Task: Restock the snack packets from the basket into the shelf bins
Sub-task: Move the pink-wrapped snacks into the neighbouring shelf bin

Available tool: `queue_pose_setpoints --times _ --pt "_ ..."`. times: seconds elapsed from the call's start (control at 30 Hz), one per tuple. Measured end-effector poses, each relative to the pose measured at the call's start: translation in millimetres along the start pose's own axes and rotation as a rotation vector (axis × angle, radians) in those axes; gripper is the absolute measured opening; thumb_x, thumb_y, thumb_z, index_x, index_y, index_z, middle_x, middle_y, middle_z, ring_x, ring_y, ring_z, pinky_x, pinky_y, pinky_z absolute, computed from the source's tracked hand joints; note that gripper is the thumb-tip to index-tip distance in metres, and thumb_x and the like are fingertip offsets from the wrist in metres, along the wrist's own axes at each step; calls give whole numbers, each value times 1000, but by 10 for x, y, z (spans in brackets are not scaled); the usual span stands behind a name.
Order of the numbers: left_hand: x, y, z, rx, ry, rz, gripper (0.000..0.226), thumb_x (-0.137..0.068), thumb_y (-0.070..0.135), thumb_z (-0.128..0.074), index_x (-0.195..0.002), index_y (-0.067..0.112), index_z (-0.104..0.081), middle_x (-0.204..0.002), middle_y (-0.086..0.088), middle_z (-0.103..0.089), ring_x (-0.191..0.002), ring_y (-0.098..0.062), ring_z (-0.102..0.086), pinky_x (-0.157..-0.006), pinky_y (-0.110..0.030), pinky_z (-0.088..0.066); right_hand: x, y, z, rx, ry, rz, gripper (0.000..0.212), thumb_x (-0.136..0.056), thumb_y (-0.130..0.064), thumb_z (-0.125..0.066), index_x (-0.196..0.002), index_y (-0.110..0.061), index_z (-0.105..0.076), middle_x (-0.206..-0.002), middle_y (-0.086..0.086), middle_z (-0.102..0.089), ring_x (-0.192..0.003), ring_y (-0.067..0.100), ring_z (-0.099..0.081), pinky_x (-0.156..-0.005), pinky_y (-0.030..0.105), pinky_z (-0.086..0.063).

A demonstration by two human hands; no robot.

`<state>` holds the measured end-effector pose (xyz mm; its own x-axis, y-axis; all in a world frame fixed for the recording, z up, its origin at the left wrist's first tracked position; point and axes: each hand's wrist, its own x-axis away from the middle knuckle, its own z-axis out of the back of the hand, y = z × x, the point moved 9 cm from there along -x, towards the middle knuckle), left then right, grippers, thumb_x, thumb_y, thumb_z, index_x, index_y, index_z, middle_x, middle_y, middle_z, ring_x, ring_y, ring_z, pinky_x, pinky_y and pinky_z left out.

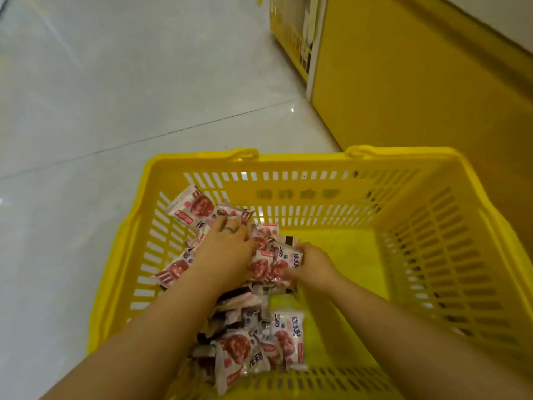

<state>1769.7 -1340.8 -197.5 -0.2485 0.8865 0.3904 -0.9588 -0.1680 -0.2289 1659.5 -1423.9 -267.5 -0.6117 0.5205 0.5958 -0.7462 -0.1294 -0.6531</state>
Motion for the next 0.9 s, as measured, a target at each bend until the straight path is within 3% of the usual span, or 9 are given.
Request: queue_pose_setpoints --times 0.1,0.23,0.3,0.4,0.5,0.57,0.67,0.77,0.9 --pt "-18 -6 -9 11 -8 22 62 -89 47 -55 -140 16 -41 -142 -10 -43 -132 -30 -33 -115 -50 -11 19 65 15 -140 -31 -48 31 -71 -12 -83 -88 -14 -57 -93 8 -69 -80 21 -66 -70 35 -55" --pt "22 -39 113 163 88 32 48 -90 49 -53 -130 24 -45 -129 -1 -54 -122 -25 -45 -109 -42 -22 124 75 368 -341 7 -32 26 -77 -5 -76 -93 -8 -56 -91 16 -67 -72 23 -65 -63 30 -54" --pt "52 -59 239 273 192 30 39 -92 45 -50 -127 28 -48 -122 4 -58 -113 -21 -52 -103 -37 -27 162 76 578 -449 14 -35 26 -79 0 -72 -99 -5 -56 -100 22 -68 -87 34 -68 -78 42 -56" --pt "80 -111 401 607 283 57 39 -92 34 -56 -130 28 -49 -100 9 -58 -96 -18 -58 -75 -24 -40 202 -51 713 -515 -99 7 31 -78 7 -70 -105 -1 -59 -102 23 -70 -96 34 -68 -89 46 -54" --pt "21 -143 389 1052 207 140 45 -90 25 -63 -132 31 -47 -85 20 -51 -73 -1 -57 -54 -15 -42 249 -307 703 -317 -198 121 29 -73 -1 -77 -99 -4 -66 -91 8 -75 -85 19 -72 -81 34 -56" --pt "-16 -162 363 1344 172 199 39 -88 25 -68 -123 31 -50 -93 10 -63 -76 -8 -65 -62 -26 -56 260 -490 688 -117 -181 220 23 -69 -12 -82 -88 -18 -71 -94 -1 -74 -88 14 -69 -83 38 -53" --pt "-27 -129 341 1610 121 249 26 -87 24 -69 -111 26 -57 -94 5 -74 -80 -16 -71 -69 -38 -56 283 -644 610 -71 -200 296 24 -67 -20 -84 -80 -35 -72 -123 -10 -60 -112 9 -57 -96 34 -47" --pt "-16 -159 352 1594 101 219 21 -89 26 -64 -110 30 -61 -102 11 -72 -84 -1 -68 -73 -23 -53 319 -618 519 -195 -304 297 22 -73 -13 -81 -81 -31 -72 -95 -3 -74 -88 12 -70 -76 28 -57" --pt "102 -749 687 1037 422 295 24 -93 22 -60 -116 28 -62 -108 16 -64 -92 -1 -62 -72 -17 -46 208 -380 720 -184 -110 221 18 -79 -8 -75 -85 -22 -65 -81 -3 -74 -80 15 -70 -69 25 -55"
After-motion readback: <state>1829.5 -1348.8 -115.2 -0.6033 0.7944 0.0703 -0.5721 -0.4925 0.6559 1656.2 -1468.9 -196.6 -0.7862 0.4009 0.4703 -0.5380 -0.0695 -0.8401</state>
